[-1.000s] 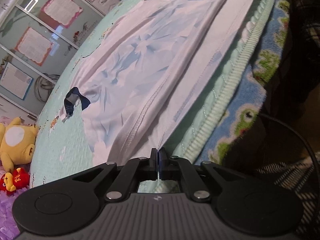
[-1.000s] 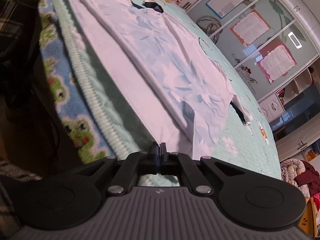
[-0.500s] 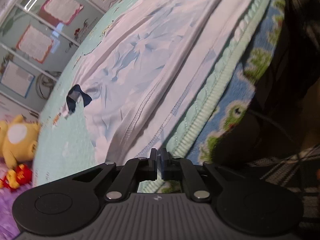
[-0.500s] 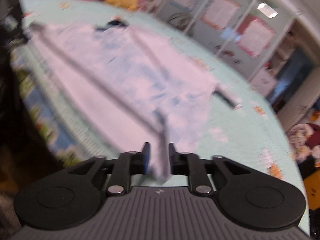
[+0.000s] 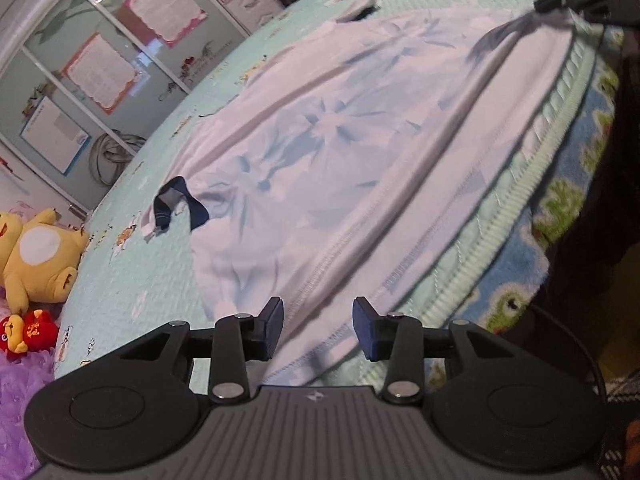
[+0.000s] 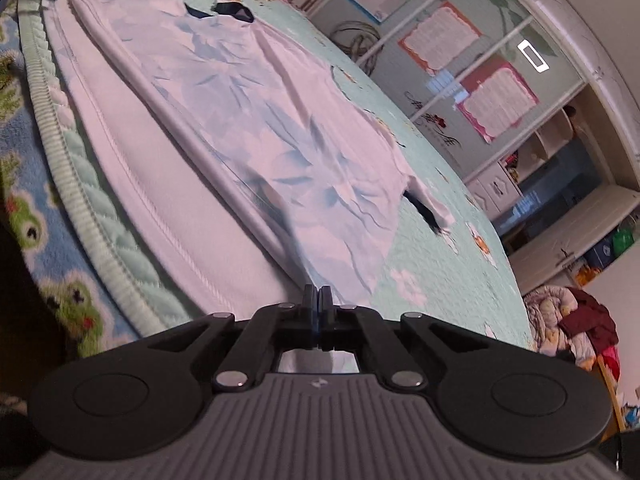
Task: Fold clothes
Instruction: 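Release the shirt with both grippers and move them back over the shirt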
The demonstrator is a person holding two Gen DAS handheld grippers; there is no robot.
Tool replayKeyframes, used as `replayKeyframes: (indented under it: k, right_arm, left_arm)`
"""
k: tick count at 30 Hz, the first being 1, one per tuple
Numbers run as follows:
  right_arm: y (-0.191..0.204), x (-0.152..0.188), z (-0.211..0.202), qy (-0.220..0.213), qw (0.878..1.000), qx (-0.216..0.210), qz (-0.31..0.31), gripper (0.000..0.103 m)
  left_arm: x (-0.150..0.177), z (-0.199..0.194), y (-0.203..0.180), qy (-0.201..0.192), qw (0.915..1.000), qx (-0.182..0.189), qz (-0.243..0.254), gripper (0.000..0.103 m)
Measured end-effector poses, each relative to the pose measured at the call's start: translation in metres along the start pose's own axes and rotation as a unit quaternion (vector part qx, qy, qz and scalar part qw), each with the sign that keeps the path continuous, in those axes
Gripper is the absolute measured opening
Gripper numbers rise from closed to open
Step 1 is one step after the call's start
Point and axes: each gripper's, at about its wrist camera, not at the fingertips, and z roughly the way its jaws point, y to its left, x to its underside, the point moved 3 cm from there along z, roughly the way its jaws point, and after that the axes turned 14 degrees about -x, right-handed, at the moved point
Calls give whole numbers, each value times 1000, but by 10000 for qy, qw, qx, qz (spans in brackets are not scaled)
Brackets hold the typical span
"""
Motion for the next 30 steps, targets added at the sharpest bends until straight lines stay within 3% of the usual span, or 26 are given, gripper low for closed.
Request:
replayKeyframes:
  k: [16,19,23,26,30]
  right_arm:
    - [-4,18,-11,148,9996,-233,30,3]
    - [-10,22,-20,46,9993,-303,228,12]
    - [-17,26,-29,-5,9990,-145,419,43]
    - [-31,26,-34,-229,9937,-222,1073,43]
    - [-60,17,-27,-626,9666,-618,2408,39]
  left_arm:
    - [15,-4,-3,259,9996,57,122,45]
    - [18,-6,0,314,9994,80,78,45]
    - [15,-16,8,258,9984,408,-305,45]
    - [6,-19,15,154,9958,572,-694,45]
    - [-12,-7,23,-10,9903,597,-1257,46]
